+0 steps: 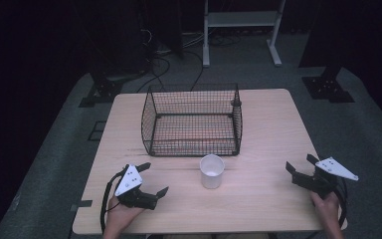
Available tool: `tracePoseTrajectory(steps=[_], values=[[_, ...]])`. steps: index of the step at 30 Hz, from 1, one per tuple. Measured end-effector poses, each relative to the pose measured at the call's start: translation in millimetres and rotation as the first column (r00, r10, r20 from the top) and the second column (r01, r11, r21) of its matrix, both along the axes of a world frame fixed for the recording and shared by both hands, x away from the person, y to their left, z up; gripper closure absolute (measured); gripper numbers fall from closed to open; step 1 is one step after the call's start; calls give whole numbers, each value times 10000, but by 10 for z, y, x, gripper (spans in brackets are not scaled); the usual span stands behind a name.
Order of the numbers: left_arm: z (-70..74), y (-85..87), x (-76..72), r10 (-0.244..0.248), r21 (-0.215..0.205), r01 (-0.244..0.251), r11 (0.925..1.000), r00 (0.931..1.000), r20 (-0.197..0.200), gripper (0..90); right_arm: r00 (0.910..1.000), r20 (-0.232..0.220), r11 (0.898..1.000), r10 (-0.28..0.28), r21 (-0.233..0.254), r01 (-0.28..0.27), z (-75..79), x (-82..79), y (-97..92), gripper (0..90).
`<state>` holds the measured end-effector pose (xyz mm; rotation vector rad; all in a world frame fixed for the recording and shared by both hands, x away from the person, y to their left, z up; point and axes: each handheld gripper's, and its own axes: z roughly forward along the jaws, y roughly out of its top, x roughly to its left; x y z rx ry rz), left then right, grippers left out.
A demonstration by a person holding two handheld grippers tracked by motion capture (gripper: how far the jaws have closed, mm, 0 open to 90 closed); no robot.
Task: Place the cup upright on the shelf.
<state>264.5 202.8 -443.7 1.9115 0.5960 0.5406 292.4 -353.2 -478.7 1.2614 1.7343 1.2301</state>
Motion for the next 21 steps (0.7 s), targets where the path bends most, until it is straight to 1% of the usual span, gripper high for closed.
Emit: tracePoseTrajectory(steps=[4, 8, 10, 11, 12, 13, 15, 16, 18, 21], values=[[10, -76, 12, -244, -11, 244, 9997, 9997, 10, 25, 10000, -1, 10000, 12, 4, -12, 0, -1, 0, 130], [28, -195, 44, -571, 147, 572, 9983, 9984, -19, 25, 10000, -4, 10000, 12, 2, -12, 0, -1, 1, 130], [29, -214, 51, -640, 182, 640, 9978, 9979, -33, 24, 10000, -2, 10000, 12, -4, -12, 0, -1, 1, 130], [34, -273, 68, -815, 278, 818, 9963, 9966, -119, 24, 10000, -2, 10000, 16, -8, -16, 0, -1, 2, 130], [34, -273, 68, -815, 278, 818, 9963, 9966, -119, 24, 10000, 0, 10000, 17, -9, -17, 0, -1, 2, 130], [39, -325, 80, -963, 314, 965, 9948, 9953, -94, 24, 10000, 3, 10000, 22, -9, -22, 0, -1, 2, 130], [41, -350, 88, -1027, 326, 1030, 9941, 9947, -114, 25, 10000, 2, 10000, 24, -10, -24, 0, -1, 2, 130], [38, -400, 108, -1153, 293, 1159, 9928, 9931, -202, 25, 10000, 6, 10000, 35, -12, -35, 0, -1, 2, 130], [36, -418, 114, -1187, 328, 1194, 9923, 9927, -227, 25, 10000, 9, 10000, 42, -17, -42, 0, -1, 3, 130], [25, -497, 131, -1352, 526, 1366, 9892, 9904, -302, 25, 10000, 5, 10000, 39, -11, -39, 0, -1, 2, 130]])
